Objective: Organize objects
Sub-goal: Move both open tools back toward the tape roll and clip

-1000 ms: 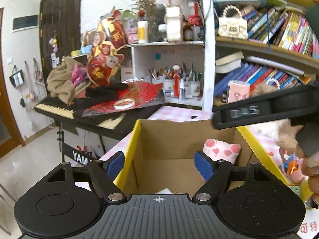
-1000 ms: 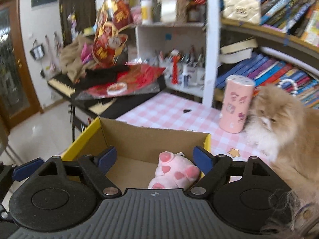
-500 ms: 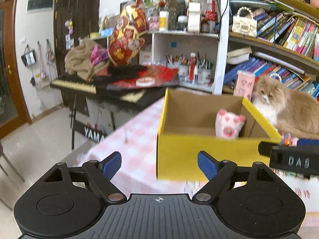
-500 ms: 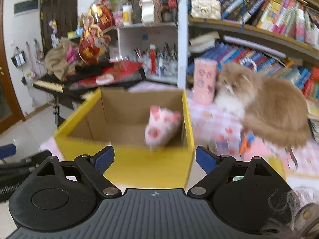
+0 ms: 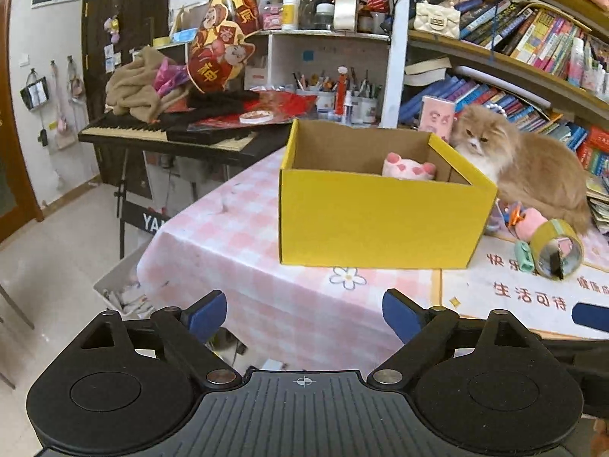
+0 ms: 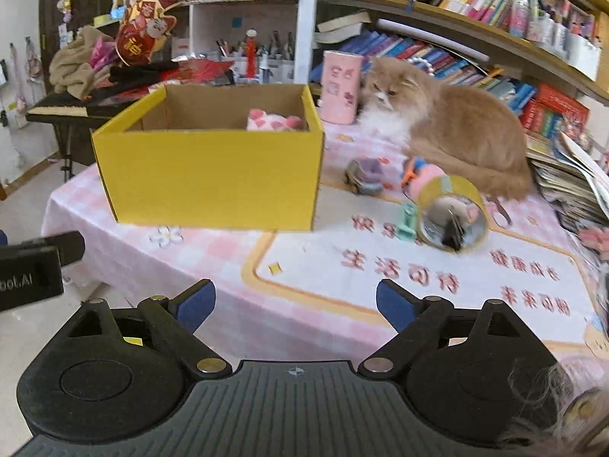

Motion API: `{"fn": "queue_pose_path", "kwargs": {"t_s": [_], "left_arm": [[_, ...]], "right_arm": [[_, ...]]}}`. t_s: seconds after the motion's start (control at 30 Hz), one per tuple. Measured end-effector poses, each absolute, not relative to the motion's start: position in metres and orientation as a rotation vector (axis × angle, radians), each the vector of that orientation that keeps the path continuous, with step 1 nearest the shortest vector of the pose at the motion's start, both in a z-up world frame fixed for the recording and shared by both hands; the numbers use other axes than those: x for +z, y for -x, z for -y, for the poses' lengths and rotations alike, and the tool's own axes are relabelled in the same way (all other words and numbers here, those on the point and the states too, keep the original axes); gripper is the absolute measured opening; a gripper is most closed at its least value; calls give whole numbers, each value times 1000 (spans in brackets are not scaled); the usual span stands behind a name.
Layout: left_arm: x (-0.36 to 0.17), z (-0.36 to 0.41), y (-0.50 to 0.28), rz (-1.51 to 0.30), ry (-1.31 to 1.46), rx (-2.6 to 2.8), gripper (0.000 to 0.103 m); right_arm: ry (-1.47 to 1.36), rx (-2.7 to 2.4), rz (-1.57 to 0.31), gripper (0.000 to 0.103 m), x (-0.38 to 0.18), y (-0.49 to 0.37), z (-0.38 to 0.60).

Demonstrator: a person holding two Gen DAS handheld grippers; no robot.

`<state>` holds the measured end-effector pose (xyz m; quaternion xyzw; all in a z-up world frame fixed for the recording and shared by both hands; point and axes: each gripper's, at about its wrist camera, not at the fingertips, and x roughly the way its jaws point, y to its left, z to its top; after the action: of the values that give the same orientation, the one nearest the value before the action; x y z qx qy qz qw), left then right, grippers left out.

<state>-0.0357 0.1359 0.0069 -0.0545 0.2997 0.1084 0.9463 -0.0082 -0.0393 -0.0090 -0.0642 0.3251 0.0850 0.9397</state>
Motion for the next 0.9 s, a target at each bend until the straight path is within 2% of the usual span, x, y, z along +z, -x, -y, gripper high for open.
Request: {"fn": "queue_pose_path", "kwargs": {"t_s": [0.33, 0.9], "left_arm": [[-1, -115, 42, -655, 75, 112, 95], [-7, -28, 14, -687, -4, -102, 95]], "right_arm": [[74, 77, -710, 99, -15, 32, 67], [-17, -135, -755, 99, -17, 40, 152]]}}
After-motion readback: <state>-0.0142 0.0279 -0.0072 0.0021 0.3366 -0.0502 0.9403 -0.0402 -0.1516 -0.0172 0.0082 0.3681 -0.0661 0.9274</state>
